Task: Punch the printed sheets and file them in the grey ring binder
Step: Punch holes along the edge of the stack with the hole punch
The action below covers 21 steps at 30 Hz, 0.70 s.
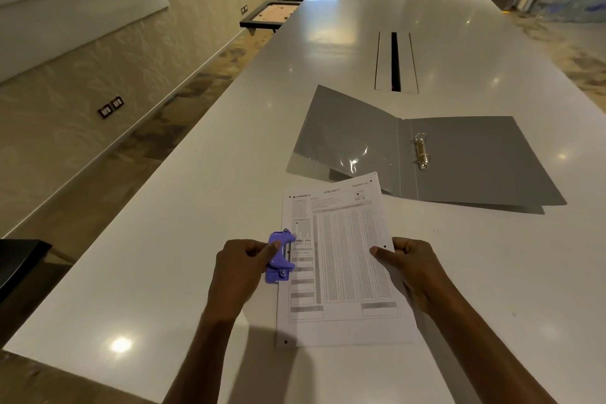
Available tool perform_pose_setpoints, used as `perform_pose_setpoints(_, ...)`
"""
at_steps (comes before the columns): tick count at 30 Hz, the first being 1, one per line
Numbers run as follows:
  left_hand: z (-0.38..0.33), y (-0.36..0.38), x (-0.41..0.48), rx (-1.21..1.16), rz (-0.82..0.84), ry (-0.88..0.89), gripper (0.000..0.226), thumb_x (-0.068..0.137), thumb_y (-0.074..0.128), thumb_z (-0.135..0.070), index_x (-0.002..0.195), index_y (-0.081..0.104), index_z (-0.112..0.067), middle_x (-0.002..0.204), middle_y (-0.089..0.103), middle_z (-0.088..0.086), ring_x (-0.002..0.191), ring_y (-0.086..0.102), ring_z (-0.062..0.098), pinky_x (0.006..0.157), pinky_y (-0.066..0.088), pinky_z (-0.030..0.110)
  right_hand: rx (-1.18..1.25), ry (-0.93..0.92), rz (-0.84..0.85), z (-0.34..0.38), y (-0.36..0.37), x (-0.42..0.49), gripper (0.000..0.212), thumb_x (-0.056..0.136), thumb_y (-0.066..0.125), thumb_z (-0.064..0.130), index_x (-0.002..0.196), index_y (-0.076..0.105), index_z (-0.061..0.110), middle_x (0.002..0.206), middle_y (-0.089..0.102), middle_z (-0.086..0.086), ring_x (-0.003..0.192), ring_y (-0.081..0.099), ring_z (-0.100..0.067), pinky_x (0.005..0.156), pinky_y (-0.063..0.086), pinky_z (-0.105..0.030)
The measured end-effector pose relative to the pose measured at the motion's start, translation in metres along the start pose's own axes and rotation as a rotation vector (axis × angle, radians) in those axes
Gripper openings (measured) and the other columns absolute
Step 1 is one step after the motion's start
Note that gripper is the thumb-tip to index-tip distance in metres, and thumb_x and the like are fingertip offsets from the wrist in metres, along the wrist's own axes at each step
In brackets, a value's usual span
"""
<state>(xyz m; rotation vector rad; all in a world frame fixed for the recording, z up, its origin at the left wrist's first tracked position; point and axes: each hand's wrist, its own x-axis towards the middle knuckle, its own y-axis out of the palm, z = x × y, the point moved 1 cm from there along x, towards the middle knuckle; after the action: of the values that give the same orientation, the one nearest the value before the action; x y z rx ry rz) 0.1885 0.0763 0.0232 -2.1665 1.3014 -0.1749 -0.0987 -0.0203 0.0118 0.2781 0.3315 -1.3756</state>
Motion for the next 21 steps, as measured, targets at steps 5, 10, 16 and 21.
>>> perform_pose_setpoints(5, 0.0016, -0.0002, 0.0004, 0.0, 0.002, 0.002, 0.03, 0.094, 0.073, -0.038, 0.094, 0.081, -0.009, 0.081, 0.079, 0.006, 0.072, 0.072, 0.018, 0.068, 0.053, 0.023, -0.044, 0.005, 0.011, 0.003, -0.0003, 0.0005, 0.014, 0.09, 0.076, 0.004, 0.103, 0.079, 0.003, 0.1, 0.082, -0.009, 0.089, 0.08, -0.025, 0.086, 0.063, -0.042)
perform_pose_setpoints(10, 0.0008, 0.0002, -0.0003, -0.002, 0.0, -0.008, 0.031, 0.094, 0.073, -0.04, 0.095, 0.081, -0.01, 0.082, 0.079, 0.006, 0.072, 0.072, 0.018, 0.068, 0.053, 0.023, -0.059, 0.0, -0.001, 0.0043, 0.0007, -0.0019, 0.013, 0.09, 0.075, 0.004, 0.102, 0.079, 0.004, 0.098, 0.082, -0.007, 0.088, 0.08, -0.024, 0.082, 0.064, -0.038)
perform_pose_setpoints(16, -0.0027, -0.0006, -0.0006, 0.009, 0.006, -0.022, 0.035, 0.095, 0.071, -0.042, 0.09, 0.081, -0.009, 0.079, 0.079, 0.008, 0.069, 0.068, 0.018, 0.065, 0.049, 0.022, -0.065, -0.018, -0.009, 0.0042, 0.0023, -0.0045, 0.011, 0.09, 0.075, 0.004, 0.099, 0.08, 0.007, 0.096, 0.083, -0.005, 0.086, 0.08, -0.021, 0.08, 0.063, -0.033)
perform_pose_setpoints(21, -0.0068, 0.0009, 0.0, 0.008, -0.014, -0.027, 0.028, 0.091, 0.078, -0.037, 0.084, 0.081, -0.01, 0.074, 0.077, 0.007, 0.064, 0.066, 0.014, 0.062, 0.047, 0.022, -0.088, -0.029, -0.002, 0.004, 0.0015, -0.0048, 0.012, 0.09, 0.076, 0.005, 0.1, 0.08, 0.01, 0.097, 0.083, -0.004, 0.087, 0.08, -0.02, 0.082, 0.063, -0.033)
